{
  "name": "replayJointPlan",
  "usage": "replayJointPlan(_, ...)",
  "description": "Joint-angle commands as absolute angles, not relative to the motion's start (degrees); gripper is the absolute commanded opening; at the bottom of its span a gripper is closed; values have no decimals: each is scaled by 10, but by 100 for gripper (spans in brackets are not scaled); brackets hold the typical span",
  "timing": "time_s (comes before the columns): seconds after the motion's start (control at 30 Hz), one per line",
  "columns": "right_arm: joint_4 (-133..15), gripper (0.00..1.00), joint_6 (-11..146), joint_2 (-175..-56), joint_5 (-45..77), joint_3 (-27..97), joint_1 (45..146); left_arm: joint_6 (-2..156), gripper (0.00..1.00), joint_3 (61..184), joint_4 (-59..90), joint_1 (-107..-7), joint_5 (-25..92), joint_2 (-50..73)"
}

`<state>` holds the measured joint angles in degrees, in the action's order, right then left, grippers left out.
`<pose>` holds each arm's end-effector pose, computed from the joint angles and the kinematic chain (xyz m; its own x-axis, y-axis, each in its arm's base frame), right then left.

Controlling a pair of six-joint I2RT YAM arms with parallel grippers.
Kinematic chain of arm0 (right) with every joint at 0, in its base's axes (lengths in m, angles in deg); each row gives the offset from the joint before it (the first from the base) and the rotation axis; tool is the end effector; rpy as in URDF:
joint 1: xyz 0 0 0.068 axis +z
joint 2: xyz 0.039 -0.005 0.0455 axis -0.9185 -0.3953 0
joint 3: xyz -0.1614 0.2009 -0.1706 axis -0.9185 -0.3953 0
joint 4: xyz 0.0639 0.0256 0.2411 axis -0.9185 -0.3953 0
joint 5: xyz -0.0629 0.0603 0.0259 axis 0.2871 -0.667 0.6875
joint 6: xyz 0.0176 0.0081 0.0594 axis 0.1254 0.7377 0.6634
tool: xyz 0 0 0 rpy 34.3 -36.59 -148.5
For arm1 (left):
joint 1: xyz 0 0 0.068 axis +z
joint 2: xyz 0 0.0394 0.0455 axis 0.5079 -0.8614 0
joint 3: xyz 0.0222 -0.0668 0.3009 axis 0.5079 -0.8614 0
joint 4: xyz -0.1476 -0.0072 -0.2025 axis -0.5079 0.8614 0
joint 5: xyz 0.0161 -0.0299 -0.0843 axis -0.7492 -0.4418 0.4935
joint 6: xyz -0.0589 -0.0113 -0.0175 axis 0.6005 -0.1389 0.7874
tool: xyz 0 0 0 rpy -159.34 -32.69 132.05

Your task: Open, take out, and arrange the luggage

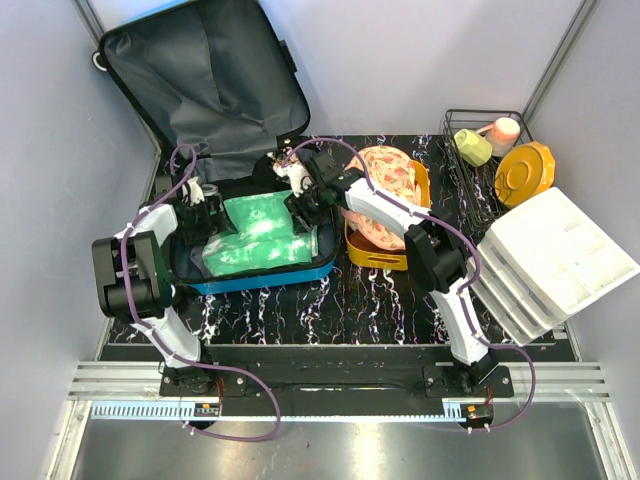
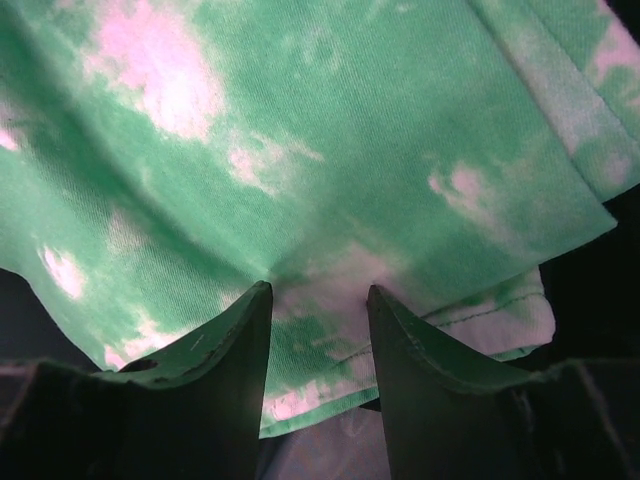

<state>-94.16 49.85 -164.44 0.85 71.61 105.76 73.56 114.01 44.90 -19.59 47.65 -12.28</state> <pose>0.3953 0.3446 0.2361 -0.4741 -0.6024 -0.6422 -0.8626 0.4640 0.2015 0.3455 0.0481 0.2189 -0.8640 -0.2969 -0.4067 -0.1236 0.9080 -0.4004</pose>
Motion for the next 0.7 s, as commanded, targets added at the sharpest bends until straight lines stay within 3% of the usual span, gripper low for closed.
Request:
replayJointPlan(0.0,-984,53,485,-1652,34,715,1042,793,87,1094,397,-188,565,-136)
replayJointPlan(0.13,-978,55,482,-1647,25,712,1042,799,59,1081,349,-188,645,-98)
replayJointPlan(0.23,-967,59,480,-1632,7,701,1041,778,31,1084,347,-188,651,-50)
replayJointPlan(0.27,-958,63,479,-1626,5,699,1041,759,16,1087,349,-187,650,-38)
replayJointPlan(0.33,-952,74,473,-1610,-9,700,1039,733,2,1097,368,-191,649,-5)
replayJointPlan(0.37,-942,79,470,-1602,-15,701,1035,695,0,1101,376,-192,649,4)
replayJointPlan(0.4,-937,91,461,-1583,-30,704,1029,670,0,1107,385,-201,652,14)
replayJointPlan(0.47,-906,98,458,-1562,-48,704,1019,582,0,1122,419,-211,656,39)
replayJointPlan(0.67,-700,100,418,-1446,-197,594,962,329,0,1117,439,-245,715,116)
